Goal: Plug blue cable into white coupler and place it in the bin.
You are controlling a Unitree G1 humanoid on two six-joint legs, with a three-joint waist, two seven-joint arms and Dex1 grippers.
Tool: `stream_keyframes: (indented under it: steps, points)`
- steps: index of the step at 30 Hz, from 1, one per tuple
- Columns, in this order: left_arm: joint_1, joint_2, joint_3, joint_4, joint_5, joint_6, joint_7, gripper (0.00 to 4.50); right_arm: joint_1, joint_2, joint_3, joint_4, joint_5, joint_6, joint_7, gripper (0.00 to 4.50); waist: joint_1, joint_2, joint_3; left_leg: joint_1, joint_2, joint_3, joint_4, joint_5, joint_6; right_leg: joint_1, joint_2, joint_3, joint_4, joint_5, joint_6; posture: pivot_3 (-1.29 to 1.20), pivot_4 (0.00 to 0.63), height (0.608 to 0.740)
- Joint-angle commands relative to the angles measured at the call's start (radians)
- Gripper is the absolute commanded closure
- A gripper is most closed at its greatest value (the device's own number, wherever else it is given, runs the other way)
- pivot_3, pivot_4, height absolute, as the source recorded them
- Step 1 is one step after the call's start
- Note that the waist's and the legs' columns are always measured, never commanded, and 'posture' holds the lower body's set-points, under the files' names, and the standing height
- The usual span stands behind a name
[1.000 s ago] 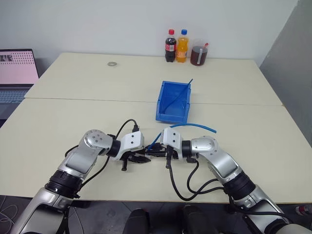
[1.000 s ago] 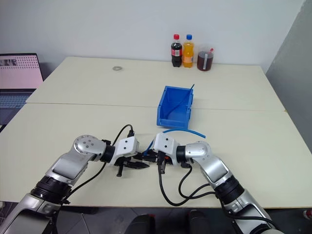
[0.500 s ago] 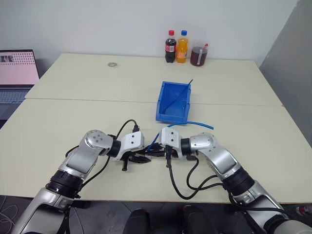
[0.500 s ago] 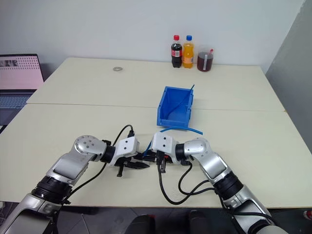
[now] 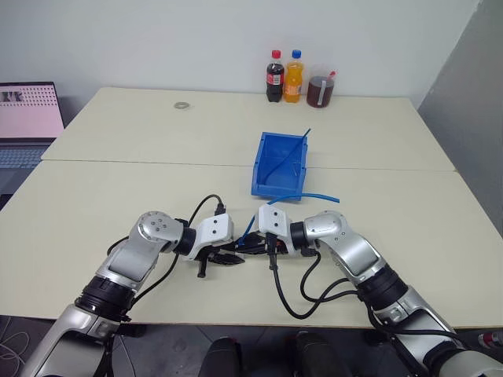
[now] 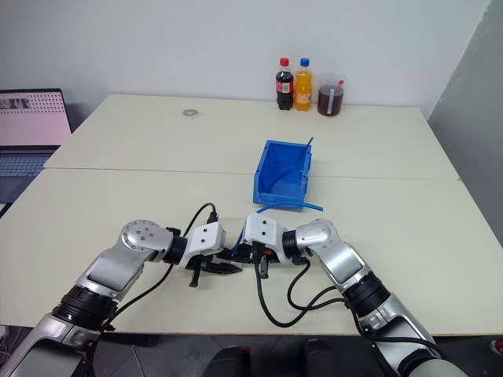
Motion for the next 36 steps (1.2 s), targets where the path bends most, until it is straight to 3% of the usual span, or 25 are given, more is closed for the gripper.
stream_keyframes:
  steps: [1, 12, 18, 20, 26, 33, 36]
  points:
    - [0.016, 0.004, -0.007, -0.019, 0.015, 0.016, 0.011, 3.72, 0.027, 0.012, 0.109, 0.038, -0.027, 0.02, 0.068, 4.33, 0.0, 0.0, -0.001, 0.0, 0.0, 0.0, 0.0, 0.0, 0.0, 0.0, 0.0, 0.0, 0.0, 0.0, 0.0, 0.0, 0.15, 0.74]
    - [0.039, 0.006, -0.003, -0.046, 0.012, 0.038, 0.018, 3.72, 0.037, 0.026, 0.154, 0.048, -0.073, 0.016, 0.079, 4.34, -0.003, 0.007, -0.014, 0.003, -0.001, 0.001, -0.001, 0.0, 0.0, 0.001, 0.002, 0.001, 0.0, 0.0, 0.0, 0.0, 0.15, 0.74]
    - [0.061, 0.012, 0.01, -0.038, 0.034, 0.024, 0.052, 3.72, 0.03, 0.028, 0.088, 0.049, -0.071, -0.023, 0.03, 4.34, -0.003, 0.007, -0.016, 0.004, 0.0, 0.001, -0.001, 0.0, 0.0, 0.001, 0.003, 0.001, 0.0, -0.001, 0.0, 0.0, 0.15, 0.74]
    - [0.076, 0.015, 0.02, -0.034, 0.039, 0.008, 0.07, 3.01, 0.028, 0.022, 0.06, 0.041, -0.063, -0.028, 0.02, 4.34, -0.003, 0.007, -0.015, 0.004, 0.0, 0.001, -0.001, 0.0, 0.0, 0.001, 0.003, 0.002, 0.0, -0.001, -0.001, 0.0, 0.15, 0.74]
    - [0.141, 0.033, 0.087, -0.075, 0.011, -0.013, 0.124, 1.88, 0.039, 0.003, 0.006, -0.008, -0.043, -0.015, -0.011, 4.34, -0.005, 0.007, -0.015, 0.004, 0.001, 0.0, -0.001, 0.0, 0.0, 0.001, 0.004, 0.002, 0.0, -0.001, -0.001, 0.0, 0.15, 0.74]
    - [0.264, 0.11, 0.233, -0.164, -0.058, 0.002, 0.157, 0.21, 0.059, 0.007, -0.062, -0.122, 0.022, 0.078, -0.048, 4.34, -0.005, 0.008, -0.013, 0.003, 0.003, -0.001, -0.002, 0.0, 0.0, 0.0, 0.003, 0.002, 0.001, -0.002, -0.003, 0.0, 0.15, 0.74]
    - [0.272, 0.111, 0.329, -0.246, -0.167, 0.106, 0.17, 0.0, 0.054, 0.0, -0.142, -0.189, 0.084, 0.153, -0.075, 4.34, -0.003, 0.008, -0.01, 0.002, 0.003, -0.001, -0.002, 0.0, 0.0, 0.0, 0.003, 0.0, 0.001, -0.002, -0.003, 0.0, 0.15, 0.74]
